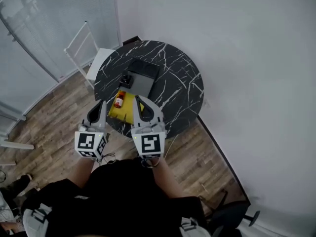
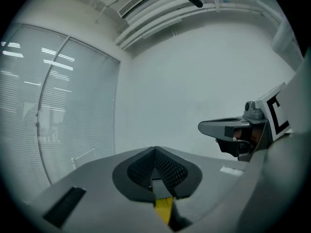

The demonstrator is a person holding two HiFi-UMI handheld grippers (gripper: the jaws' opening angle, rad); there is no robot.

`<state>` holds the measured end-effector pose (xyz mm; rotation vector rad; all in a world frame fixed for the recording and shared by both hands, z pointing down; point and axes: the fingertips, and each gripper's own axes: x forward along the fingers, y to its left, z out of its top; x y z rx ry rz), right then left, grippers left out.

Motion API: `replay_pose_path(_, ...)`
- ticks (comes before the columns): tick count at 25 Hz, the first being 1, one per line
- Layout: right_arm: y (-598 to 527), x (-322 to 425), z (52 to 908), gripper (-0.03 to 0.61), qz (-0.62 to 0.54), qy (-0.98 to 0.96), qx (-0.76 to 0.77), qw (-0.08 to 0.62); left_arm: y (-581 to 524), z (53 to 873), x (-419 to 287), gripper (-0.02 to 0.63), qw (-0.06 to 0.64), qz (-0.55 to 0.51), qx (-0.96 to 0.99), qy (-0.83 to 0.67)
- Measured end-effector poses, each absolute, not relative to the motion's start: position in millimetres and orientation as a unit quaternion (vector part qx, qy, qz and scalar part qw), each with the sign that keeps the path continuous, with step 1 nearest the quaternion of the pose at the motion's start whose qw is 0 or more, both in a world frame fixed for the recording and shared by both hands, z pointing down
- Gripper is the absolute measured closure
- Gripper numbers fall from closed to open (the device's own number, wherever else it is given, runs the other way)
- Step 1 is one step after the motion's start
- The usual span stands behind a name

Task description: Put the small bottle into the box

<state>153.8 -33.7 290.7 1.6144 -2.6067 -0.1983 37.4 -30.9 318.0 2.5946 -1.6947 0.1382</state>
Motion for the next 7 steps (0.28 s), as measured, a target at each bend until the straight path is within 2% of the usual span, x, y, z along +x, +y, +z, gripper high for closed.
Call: replay_pose_path(7, -24.8, 152.9, 272.3, 0.583, -0.096, -0.838, 0.535, 0.041, -26.2, 300.4, 33.5, 0.614, 0.0, 0.029, 0.843, -0.538)
